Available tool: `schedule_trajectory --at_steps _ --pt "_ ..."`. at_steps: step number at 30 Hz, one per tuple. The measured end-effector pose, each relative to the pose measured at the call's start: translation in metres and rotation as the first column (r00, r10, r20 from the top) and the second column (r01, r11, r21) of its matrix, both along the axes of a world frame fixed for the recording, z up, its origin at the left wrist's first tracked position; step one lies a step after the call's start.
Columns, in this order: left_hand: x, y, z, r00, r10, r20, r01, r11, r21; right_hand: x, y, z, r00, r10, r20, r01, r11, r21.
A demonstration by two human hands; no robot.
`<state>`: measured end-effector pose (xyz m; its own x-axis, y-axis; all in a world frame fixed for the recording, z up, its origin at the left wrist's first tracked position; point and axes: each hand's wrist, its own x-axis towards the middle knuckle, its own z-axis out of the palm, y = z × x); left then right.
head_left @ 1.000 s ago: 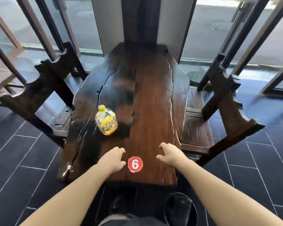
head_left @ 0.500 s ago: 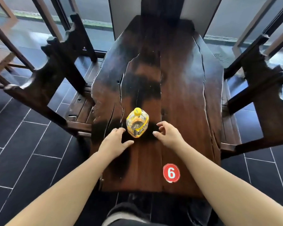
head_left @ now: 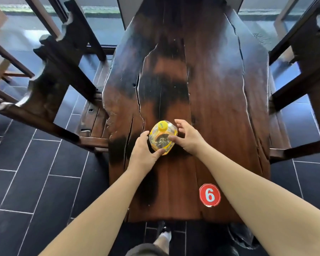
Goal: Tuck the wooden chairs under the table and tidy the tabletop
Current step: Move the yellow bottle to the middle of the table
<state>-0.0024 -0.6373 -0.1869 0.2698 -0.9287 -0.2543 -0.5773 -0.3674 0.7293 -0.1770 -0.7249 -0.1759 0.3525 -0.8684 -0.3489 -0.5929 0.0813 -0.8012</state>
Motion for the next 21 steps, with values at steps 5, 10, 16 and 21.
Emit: schedule_trajectory --at_steps 5,10,16,21 --pt "0.007 -0.002 -0.005 0.999 -0.009 -0.053 0.008 1.000 -0.024 0.001 0.003 -0.005 0.999 -0.011 0.031 0.010 0.999 0.033" --pt "-0.002 -0.007 -0.001 0.996 -0.053 -0.066 0.049 0.997 -0.053 -0.009 0.017 -0.004 0.993 -0.090 0.078 0.090 0.996 0.004" --pt "-0.045 -0.003 0.011 0.983 -0.167 -0.079 0.160 0.983 -0.088 -0.067 0.040 0.006 0.980 -0.166 0.114 0.169 0.986 -0.016" --pt "-0.112 0.006 0.025 0.944 -0.321 -0.074 0.313 0.944 -0.105 -0.146 0.079 0.019 0.955 -0.274 0.112 0.281 0.959 -0.049"
